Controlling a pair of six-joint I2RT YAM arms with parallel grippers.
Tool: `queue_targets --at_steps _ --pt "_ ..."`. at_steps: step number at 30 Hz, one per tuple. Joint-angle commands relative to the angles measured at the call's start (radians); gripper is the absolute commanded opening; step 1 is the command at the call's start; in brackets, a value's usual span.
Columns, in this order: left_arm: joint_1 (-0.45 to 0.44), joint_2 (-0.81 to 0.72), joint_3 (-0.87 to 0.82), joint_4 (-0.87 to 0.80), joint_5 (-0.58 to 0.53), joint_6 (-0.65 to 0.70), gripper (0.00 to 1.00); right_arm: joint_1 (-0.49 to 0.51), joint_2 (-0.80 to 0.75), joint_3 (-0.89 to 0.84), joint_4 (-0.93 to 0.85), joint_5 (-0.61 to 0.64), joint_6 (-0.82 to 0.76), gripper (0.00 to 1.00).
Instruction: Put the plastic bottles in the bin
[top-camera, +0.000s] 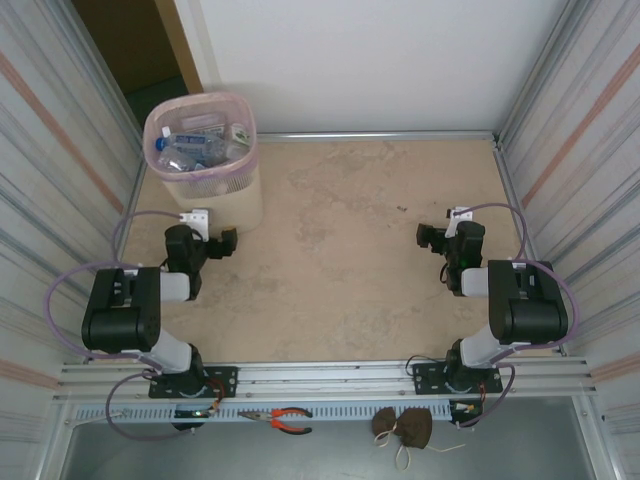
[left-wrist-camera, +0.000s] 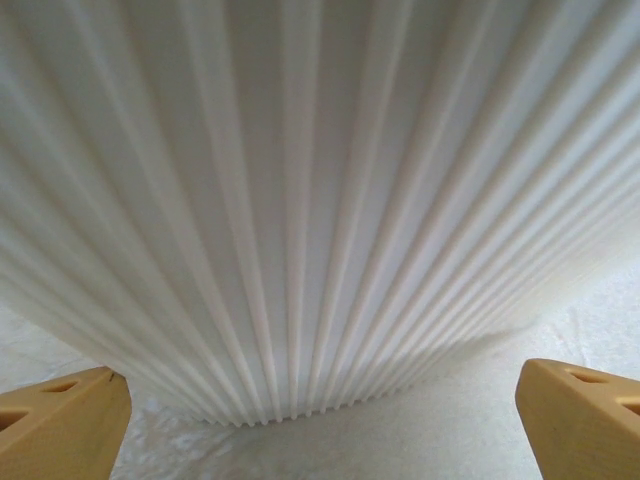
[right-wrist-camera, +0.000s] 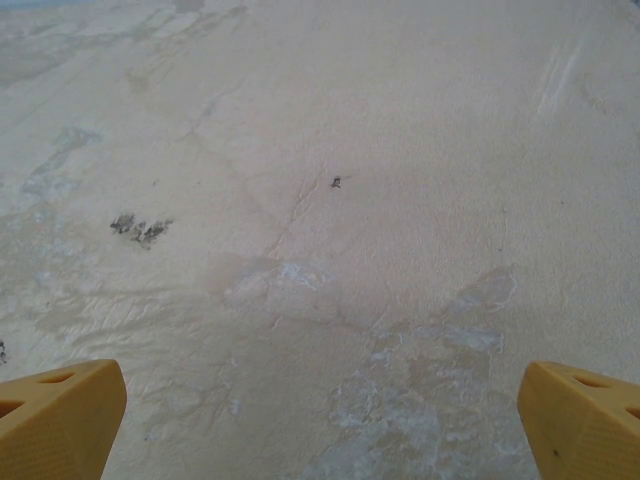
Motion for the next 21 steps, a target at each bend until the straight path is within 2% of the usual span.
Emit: queue_targets --at_steps 1,21 --pt "-0.012 -0.003 0.026 0.021 0.008 0.042 0.99 -0.005 0.002 0.022 0.021 -0.018 0.006 0.99" --pt "-0.02 -0.011 0.022 0.014 -0.012 0.044 0.99 -0.006 0.002 0.022 0.021 -0.019 0.007 0.99"
